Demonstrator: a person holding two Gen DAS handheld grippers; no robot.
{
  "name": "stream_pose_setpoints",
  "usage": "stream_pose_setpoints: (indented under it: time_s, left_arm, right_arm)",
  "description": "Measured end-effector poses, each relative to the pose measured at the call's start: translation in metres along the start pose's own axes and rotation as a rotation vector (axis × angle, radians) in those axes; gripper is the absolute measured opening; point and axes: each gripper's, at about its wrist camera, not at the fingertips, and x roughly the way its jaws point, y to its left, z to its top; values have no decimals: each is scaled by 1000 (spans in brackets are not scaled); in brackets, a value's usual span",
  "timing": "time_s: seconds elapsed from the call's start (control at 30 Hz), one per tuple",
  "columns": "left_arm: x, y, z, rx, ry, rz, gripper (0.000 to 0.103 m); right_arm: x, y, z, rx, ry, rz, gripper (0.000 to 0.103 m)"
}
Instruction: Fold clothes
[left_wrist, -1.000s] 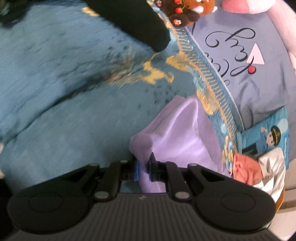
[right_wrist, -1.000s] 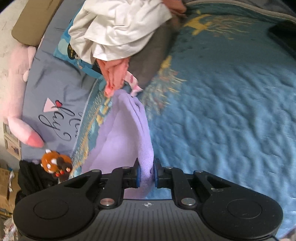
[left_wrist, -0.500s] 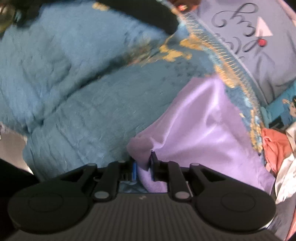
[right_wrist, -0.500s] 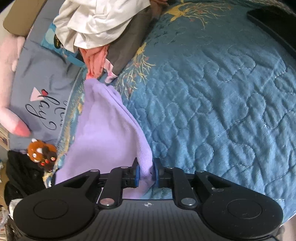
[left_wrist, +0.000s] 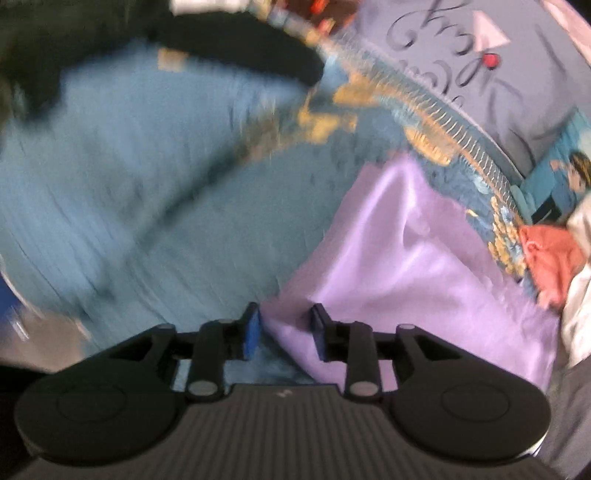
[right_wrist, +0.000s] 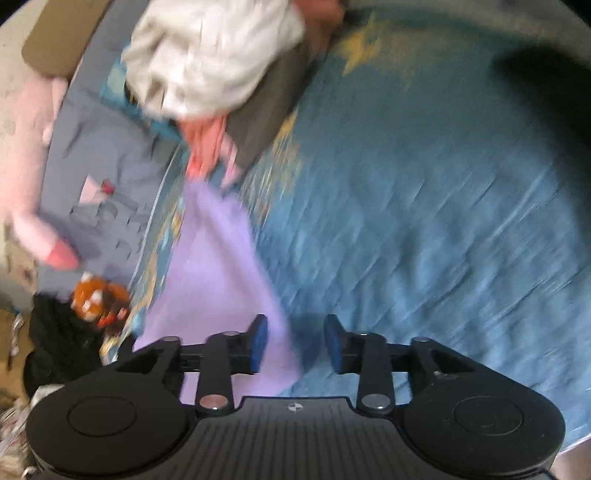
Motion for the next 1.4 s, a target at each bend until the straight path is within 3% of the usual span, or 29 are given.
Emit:
stream_pose_setpoints:
  time_s: [0.07, 0.2, 0.33, 0.47, 0.6, 0.7, 0.77, 0.8, 0.83, 0.93, 1.03, 1.1, 1.2, 1.4]
  left_arm:
    - [-22, -3, 11, 69, -71, 33, 50]
    - [-38, -16, 47, 173, -121, -47, 63]
    - [-13, -54, 83, 293, -76, -136, 64]
    - [33, -92, 110, 363, 21, -206, 68]
    - [67, -126, 113, 504, 22, -118, 74]
    - [88, -139, 113, 565, 37, -128, 75]
    - [95, -146, 108, 608, 50, -175, 75]
    - [98, -149, 106, 632, 53, -191, 75]
    - [99, -153, 104, 657, 49, -194, 75]
    - [104, -153, 103, 668, 40, -200, 70]
    - [111, -144, 109, 618, 53, -219, 52]
    - [113, -134, 116, 560, 64, -241, 26]
    - [113, -121, 125, 496, 69, -271, 9]
    - [114, -121, 126, 496, 49, -275, 0]
  right_arm:
    - [-12, 4, 12, -43, -36, -23, 39]
    - [-14, 36, 41, -218, -59, -32, 39]
    - [14, 88, 64, -433, -45, -4, 44]
    - [63, 136, 80, -566, 37, 47, 46]
    - [109, 162, 97, -657, 86, -19, 46]
    - [135, 169, 101, -743, 144, -59, 46]
    - [145, 171, 97, -818, 177, -78, 43]
    - [147, 172, 94, -847, 173, -80, 33]
    - [148, 173, 91, -874, 169, -82, 12]
    - [147, 173, 85, -895, 143, -84, 9]
    - [141, 174, 78, -924, 111, -80, 8]
    - [137, 176, 77, -913, 93, -79, 8]
    - [130, 178, 76, -902, 75, -66, 8]
    - [123, 181, 75, -899, 60, -52, 8]
